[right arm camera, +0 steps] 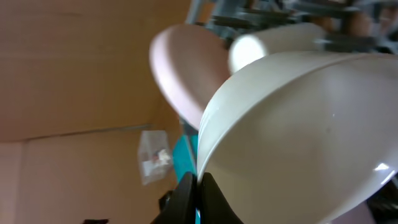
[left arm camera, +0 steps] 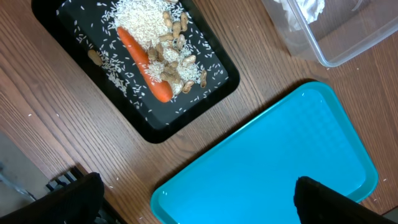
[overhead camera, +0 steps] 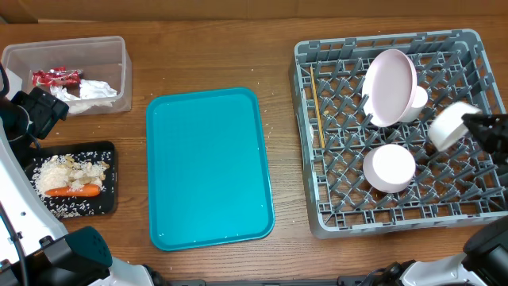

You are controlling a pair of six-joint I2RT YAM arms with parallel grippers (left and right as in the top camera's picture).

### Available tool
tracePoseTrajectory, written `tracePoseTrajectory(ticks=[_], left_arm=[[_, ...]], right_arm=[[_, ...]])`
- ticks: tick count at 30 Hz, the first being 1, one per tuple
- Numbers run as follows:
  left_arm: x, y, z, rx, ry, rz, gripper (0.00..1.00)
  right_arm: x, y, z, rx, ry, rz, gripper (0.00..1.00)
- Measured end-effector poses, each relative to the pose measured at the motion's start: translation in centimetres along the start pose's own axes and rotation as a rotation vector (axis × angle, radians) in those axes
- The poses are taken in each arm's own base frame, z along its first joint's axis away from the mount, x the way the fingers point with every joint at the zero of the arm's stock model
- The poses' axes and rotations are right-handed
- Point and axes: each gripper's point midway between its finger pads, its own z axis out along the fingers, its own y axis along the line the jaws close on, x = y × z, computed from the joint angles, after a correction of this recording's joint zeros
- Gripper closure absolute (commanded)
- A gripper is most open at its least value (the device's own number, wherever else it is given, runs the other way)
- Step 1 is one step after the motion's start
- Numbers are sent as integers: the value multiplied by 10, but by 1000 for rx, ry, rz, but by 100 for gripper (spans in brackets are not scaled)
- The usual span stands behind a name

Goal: Sort waste into correct bins and load items into the dishwasher rack

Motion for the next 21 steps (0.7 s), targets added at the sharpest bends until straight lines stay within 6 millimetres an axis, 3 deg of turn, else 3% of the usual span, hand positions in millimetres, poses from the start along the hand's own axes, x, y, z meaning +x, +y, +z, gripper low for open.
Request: tracePoseTrajectory(ticks=[7, 21], left_arm=[[0, 0, 0, 0, 0, 0, 0], [0, 0, 0, 0, 0, 0, 0]], right_arm=[[-8, 9, 1, -50, -26, -93, 96], [-11, -11, 17, -162, -83, -267, 96]])
